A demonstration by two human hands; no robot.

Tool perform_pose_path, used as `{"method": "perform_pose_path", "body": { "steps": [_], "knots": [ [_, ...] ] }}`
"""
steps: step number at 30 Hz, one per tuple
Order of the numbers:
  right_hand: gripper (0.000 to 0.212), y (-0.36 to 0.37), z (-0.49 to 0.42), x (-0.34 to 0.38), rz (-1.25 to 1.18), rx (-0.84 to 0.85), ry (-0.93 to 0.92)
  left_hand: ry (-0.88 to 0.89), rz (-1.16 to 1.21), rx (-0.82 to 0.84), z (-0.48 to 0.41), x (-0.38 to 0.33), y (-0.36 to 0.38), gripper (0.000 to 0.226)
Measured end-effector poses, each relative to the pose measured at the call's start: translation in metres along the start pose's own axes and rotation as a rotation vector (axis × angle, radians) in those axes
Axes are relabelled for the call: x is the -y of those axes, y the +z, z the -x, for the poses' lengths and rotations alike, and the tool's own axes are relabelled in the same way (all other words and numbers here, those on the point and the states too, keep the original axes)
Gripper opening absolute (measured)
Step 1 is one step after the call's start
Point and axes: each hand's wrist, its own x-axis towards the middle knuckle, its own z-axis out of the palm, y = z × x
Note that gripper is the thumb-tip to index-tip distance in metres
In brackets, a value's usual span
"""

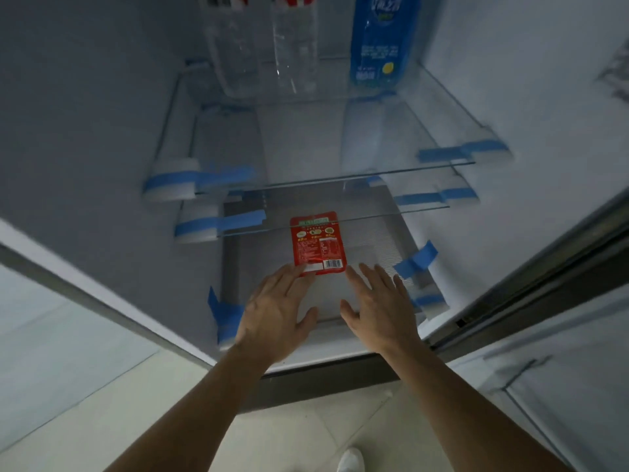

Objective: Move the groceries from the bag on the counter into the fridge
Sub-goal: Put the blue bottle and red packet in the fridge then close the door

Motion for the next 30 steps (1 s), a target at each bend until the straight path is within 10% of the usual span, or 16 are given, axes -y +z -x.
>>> {"method": "perform_pose_path", "body": {
  "steps": [17, 30],
  "knots": [
    [0.062, -0.189, 0.166, 0.048, 0.134, -0.657, 0.027, 0.386, 0.063, -0.327, 0.042, -0.11, -0.162, 0.06],
    [0.06, -0.23, 0.405, -0.054, 0.311, -0.76, 0.649, 1.01, 0.342, -0.345, 0.091, -0.338, -0.139, 0.059]
  ]
}}
